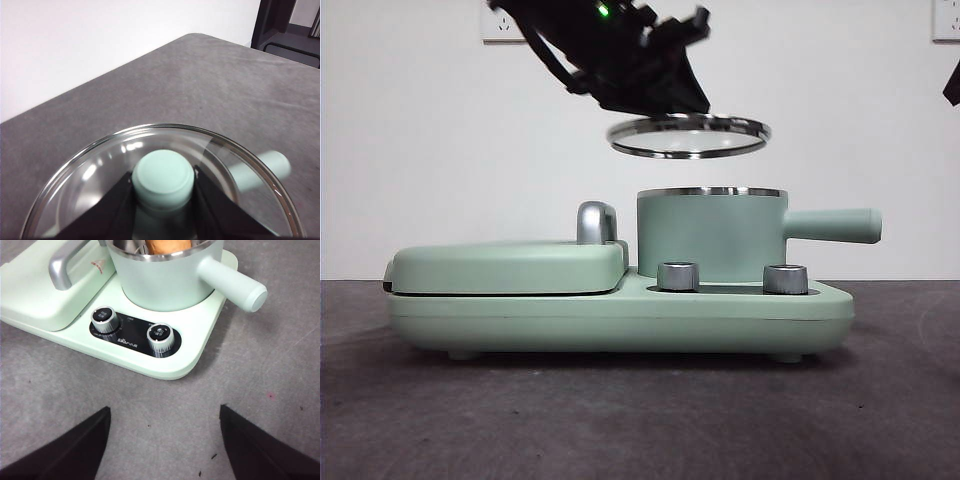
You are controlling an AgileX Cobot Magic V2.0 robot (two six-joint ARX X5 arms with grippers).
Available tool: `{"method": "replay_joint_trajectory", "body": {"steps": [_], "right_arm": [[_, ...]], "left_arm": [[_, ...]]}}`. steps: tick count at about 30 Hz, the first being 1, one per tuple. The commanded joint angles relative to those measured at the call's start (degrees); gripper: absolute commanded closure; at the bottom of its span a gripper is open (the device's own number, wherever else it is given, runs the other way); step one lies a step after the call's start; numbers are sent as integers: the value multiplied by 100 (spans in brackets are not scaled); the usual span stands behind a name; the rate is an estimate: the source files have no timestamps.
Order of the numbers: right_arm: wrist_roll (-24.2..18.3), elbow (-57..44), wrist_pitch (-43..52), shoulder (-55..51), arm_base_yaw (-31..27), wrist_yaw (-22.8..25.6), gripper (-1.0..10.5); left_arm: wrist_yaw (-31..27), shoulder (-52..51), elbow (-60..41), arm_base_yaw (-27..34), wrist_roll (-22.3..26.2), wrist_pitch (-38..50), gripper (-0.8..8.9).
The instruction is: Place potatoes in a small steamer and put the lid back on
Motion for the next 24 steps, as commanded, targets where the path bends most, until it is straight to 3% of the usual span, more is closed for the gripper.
{"method": "replay_joint_trajectory", "body": {"steps": [1, 10, 24], "right_arm": [[-4, 42, 26, 15, 35, 28, 611], [-4, 42, -225, 15, 35, 31, 611], [-9, 42, -282, 15, 35, 157, 611]], "left_arm": [[-9, 376, 358, -52, 120, 306, 805], [-33, 955, 455, -48, 157, 1266, 805], [-35, 1196, 455, -48, 157, 1276, 805]]}}
